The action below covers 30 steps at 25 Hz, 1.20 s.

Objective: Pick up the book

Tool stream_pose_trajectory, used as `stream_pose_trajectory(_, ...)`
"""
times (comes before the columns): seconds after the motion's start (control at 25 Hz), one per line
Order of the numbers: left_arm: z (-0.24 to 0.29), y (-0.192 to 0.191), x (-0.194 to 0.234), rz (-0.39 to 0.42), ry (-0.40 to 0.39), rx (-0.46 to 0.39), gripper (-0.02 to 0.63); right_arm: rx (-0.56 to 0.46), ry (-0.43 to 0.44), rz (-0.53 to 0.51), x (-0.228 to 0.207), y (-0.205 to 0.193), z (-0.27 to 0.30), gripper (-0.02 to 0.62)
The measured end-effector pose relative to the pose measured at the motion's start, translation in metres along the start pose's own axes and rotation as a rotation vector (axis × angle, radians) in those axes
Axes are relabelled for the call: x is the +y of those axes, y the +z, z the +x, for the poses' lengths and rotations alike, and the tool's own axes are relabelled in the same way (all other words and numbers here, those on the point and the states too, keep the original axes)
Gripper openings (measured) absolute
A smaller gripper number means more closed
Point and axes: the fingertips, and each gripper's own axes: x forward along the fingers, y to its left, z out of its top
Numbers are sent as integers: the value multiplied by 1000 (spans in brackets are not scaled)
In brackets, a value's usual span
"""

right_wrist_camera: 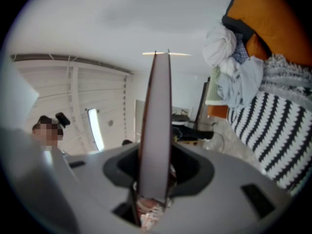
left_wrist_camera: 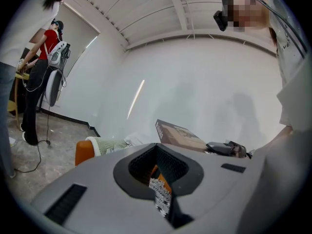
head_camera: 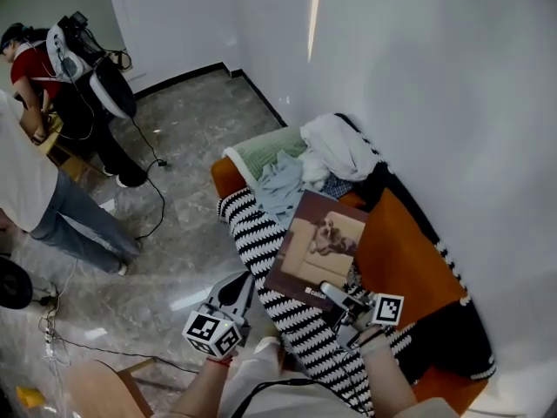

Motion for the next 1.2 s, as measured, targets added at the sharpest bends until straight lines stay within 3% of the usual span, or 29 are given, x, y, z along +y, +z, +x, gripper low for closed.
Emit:
stream_pose_trajectory(0.68,-20,40,-9,28,9,-73,23,-14,16,-34,43,-11,7,167)
stream_pose_trajectory(1.2,-15,33,-12,26,14,-58,23,-5,30,-24,38,-11,8,167)
